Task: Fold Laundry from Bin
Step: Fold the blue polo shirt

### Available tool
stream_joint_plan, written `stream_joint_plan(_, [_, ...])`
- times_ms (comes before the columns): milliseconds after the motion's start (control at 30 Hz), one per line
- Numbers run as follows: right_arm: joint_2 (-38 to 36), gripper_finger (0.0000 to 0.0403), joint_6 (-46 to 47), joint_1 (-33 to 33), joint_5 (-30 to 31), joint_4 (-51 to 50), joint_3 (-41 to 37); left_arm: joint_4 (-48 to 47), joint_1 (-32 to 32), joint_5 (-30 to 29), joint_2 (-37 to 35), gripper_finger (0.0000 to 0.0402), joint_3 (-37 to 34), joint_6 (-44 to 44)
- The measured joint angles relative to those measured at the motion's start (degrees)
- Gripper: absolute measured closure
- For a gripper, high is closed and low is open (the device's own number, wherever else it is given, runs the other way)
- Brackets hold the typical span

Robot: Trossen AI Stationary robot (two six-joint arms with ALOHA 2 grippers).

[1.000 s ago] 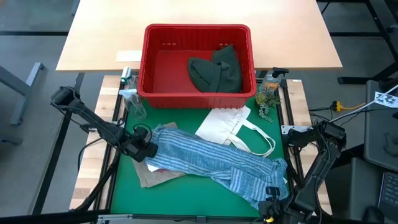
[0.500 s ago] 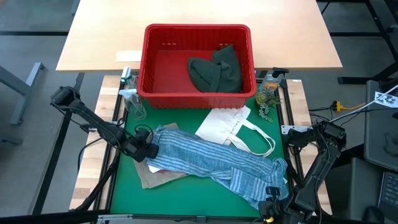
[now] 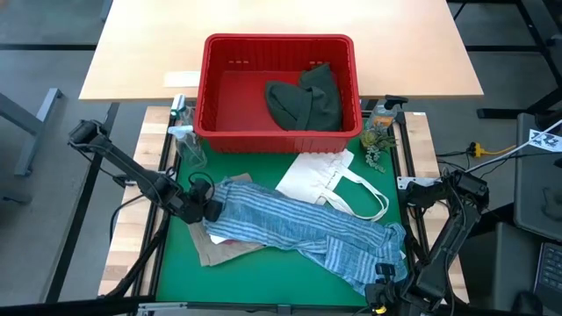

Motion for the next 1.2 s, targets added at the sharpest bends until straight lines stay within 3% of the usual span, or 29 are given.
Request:
stream_joint_plan(367, [0.0,0.0254,0.0,-0.01,0.01,0.02,0.0,-0.94,0.07,-0.7,-0.26,0.0378,0.04,1.67])
stream_joint_plan(900, [0.0,0.0254,-0.02,-0.02,0.01,0.02,0.0,-7.28,2.74,-0.8,2.94,0.0216,0.04,4.67])
stream_joint_plan(1200, [0.0,0.0254,-0.02,-0.01,0.01,0.02,0.0,-1.07,4.15,-0.7,10.28,0.0218,0.01,4.71])
